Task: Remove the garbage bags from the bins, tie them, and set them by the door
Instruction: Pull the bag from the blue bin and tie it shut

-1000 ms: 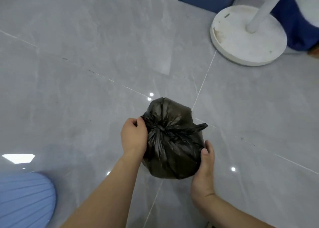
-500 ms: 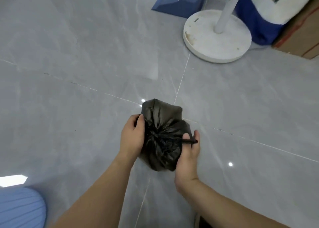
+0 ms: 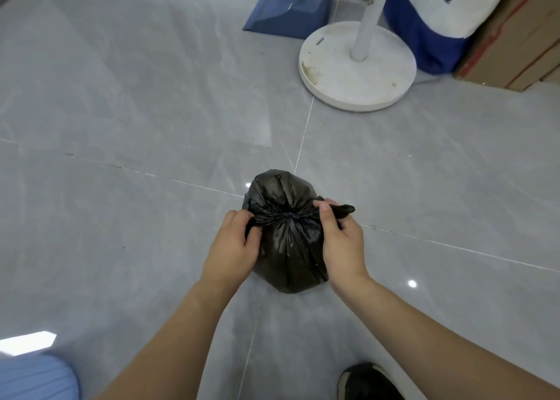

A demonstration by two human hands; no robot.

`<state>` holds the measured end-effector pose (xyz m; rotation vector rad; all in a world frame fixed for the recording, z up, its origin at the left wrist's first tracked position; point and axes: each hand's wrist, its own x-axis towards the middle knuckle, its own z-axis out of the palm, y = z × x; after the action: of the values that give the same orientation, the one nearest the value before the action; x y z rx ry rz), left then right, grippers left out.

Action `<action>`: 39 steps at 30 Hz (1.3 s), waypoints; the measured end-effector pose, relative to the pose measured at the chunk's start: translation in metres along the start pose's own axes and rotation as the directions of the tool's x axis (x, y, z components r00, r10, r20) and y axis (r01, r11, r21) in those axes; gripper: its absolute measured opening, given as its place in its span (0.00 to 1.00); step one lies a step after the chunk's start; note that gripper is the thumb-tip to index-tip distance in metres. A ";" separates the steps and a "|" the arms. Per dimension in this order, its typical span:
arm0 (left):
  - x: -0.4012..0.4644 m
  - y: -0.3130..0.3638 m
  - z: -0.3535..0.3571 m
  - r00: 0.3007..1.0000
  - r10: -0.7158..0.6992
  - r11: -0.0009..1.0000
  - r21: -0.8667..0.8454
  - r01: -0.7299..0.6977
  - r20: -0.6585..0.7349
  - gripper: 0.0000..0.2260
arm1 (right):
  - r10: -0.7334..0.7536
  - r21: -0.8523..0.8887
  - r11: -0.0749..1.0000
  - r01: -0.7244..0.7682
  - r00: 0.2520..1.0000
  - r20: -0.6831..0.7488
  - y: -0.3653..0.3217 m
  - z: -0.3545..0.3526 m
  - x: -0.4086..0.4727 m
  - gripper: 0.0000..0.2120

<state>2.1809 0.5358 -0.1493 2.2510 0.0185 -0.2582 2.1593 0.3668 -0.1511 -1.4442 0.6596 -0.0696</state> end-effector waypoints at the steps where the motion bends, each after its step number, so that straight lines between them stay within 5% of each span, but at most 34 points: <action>1: 0.000 0.003 -0.001 1.000 0.002 1.000 -0.019 -0.003 -0.016 0.04 | 0.012 -0.005 1.000 -0.012 1.000 -0.008 -0.002 0.001 0.002 0.11; 5: 0.013 0.027 -0.006 0.993 -0.075 0.977 -0.208 0.054 -0.090 0.10 | 0.024 -0.005 1.000 -0.024 0.999 -0.036 -0.013 0.004 0.005 0.14; 7: 0.027 0.041 -0.008 0.993 -0.121 0.885 -0.452 0.111 0.006 0.11 | -0.001 -0.013 1.000 0.000 0.999 -0.043 -0.025 0.003 0.009 0.13; 10: 0.040 0.079 -0.018 0.993 -0.086 0.837 -0.534 0.118 0.084 0.14 | -0.042 -0.042 0.998 0.040 0.997 -0.067 -0.066 -0.003 0.017 0.12; 14: 0.052 0.167 -0.054 0.994 -0.113 0.880 -0.465 0.099 -0.002 0.14 | -0.063 -0.062 0.996 0.059 0.995 -0.078 -0.166 -0.018 0.018 0.11; 19: 0.048 0.358 -0.141 0.992 -0.084 0.944 -0.326 0.047 -0.097 0.14 | -0.136 -0.122 0.985 0.118 0.980 -0.148 -0.371 -0.051 -0.011 0.16; 30: -0.011 0.856 -0.459 0.930 0.364 0.931 -0.017 -0.365 -0.057 0.11 | -0.277 0.004 0.954 0.298 0.890 -0.362 -0.918 -0.116 -0.162 0.15; 34: -0.042 0.961 -0.533 0.902 0.429 0.903 0.031 -0.427 -0.058 0.16 | -0.377 0.012 0.914 0.405 0.862 -0.339 -1.030 -0.137 -0.210 0.13; 39: -0.063 0.999 -0.563 0.877 0.463 0.884 -0.012 -0.468 -0.129 0.17 | -0.444 0.028 0.878 0.478 0.834 -0.327 -1.076 -0.145 -0.238 0.14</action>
<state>2.3208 0.3313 0.9724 2.1479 -0.4460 0.1414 2.2632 0.1709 0.9378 -1.4728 0.5345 -0.7194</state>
